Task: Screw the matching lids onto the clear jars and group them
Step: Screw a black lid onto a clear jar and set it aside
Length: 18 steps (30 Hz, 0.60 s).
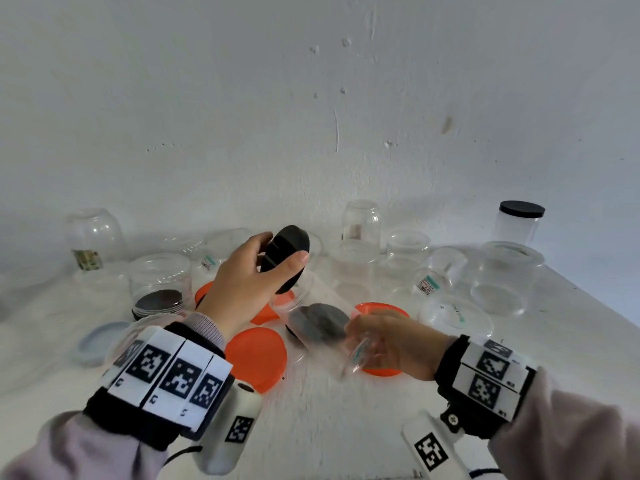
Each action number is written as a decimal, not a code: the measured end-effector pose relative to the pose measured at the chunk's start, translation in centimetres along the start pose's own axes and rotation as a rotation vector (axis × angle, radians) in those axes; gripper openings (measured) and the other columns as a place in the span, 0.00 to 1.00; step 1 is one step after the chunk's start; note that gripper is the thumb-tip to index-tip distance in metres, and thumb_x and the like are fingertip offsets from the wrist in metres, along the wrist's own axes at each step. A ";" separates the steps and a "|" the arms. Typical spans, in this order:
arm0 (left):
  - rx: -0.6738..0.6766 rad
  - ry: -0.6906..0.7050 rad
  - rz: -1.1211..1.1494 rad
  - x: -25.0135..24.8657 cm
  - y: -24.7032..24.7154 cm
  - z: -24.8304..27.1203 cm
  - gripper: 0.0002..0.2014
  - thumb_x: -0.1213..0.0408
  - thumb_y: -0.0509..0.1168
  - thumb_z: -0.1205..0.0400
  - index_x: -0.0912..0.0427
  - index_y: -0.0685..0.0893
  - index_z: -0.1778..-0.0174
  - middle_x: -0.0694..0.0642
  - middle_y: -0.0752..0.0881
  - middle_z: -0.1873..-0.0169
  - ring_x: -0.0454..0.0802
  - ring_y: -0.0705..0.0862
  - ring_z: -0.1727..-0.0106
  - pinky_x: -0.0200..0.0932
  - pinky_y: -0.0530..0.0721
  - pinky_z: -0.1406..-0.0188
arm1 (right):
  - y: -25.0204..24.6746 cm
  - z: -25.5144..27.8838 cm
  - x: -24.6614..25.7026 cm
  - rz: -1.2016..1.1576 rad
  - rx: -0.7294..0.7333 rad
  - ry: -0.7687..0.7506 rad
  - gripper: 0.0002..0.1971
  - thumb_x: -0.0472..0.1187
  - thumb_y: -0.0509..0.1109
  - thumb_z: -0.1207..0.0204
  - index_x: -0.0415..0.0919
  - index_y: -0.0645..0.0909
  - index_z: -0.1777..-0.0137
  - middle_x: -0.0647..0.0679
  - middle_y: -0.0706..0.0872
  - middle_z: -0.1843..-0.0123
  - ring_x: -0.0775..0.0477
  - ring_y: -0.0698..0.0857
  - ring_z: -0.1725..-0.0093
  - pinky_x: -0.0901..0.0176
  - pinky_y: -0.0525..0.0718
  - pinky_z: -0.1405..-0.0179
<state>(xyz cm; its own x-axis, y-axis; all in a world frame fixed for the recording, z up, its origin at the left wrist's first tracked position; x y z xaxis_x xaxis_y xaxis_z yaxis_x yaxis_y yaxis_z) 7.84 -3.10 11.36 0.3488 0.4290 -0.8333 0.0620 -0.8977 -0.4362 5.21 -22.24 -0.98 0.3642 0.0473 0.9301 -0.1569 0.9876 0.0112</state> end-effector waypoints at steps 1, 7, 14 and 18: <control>-0.003 -0.001 -0.007 0.0 0.0 0.0 0.41 0.37 0.66 0.31 0.52 0.70 0.23 0.49 0.79 0.32 0.43 0.77 0.33 0.33 0.73 0.45 | 0.3 -0.1 -0.2 0.028 0.008 0.004 0.07 0.35 0.74 0.29 0.37 0.80 0.54 0.41 0.82 0.55 0.43 0.82 0.55 0.51 0.82 0.46; -0.014 0.011 -0.056 -0.1 -0.3 -0.1 0.37 0.42 0.67 0.25 0.53 0.69 0.22 0.50 0.77 0.29 0.45 0.75 0.29 0.38 0.71 0.37 | 2.4 -0.6 -0.7 0.278 0.135 -0.029 0.16 0.33 0.75 0.31 0.40 0.76 0.46 0.46 0.76 0.54 0.48 0.77 0.52 0.52 0.80 0.42; 0.025 0.028 -0.071 0.0 0.2 0.1 0.32 0.43 0.68 0.26 0.52 0.73 0.27 0.42 0.78 0.41 0.39 0.76 0.39 0.25 0.69 0.54 | 1.9 -1.9 -0.7 0.551 0.062 -0.117 0.28 0.37 0.86 0.42 0.53 0.69 0.53 0.51 0.79 0.48 0.49 0.81 0.45 0.67 0.78 0.55; 0.065 0.040 -0.095 0.0 0.9 0.2 0.24 0.43 0.69 0.26 0.47 0.77 0.35 0.41 0.81 0.43 0.36 0.79 0.39 0.28 0.76 0.47 | 2.1 -2.8 -1.5 0.628 0.105 -0.100 0.42 0.36 0.87 0.44 0.55 0.64 0.36 0.62 0.76 0.39 0.56 0.73 0.35 0.67 0.73 0.40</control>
<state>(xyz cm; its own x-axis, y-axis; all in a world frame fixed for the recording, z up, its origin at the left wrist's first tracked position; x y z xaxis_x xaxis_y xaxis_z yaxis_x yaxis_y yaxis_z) 7.74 -3.91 10.95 0.3814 0.5059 -0.7737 0.0362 -0.8445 -0.5344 6.91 -19.84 -3.36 0.0869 0.5924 0.8009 -0.4030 0.7562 -0.5156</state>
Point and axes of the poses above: each hand's wrist, its own z-axis away from the middle knuckle, its own y-axis out of the palm, x = y × z, the point moved 9 cm from there along -z, towards the middle knuckle
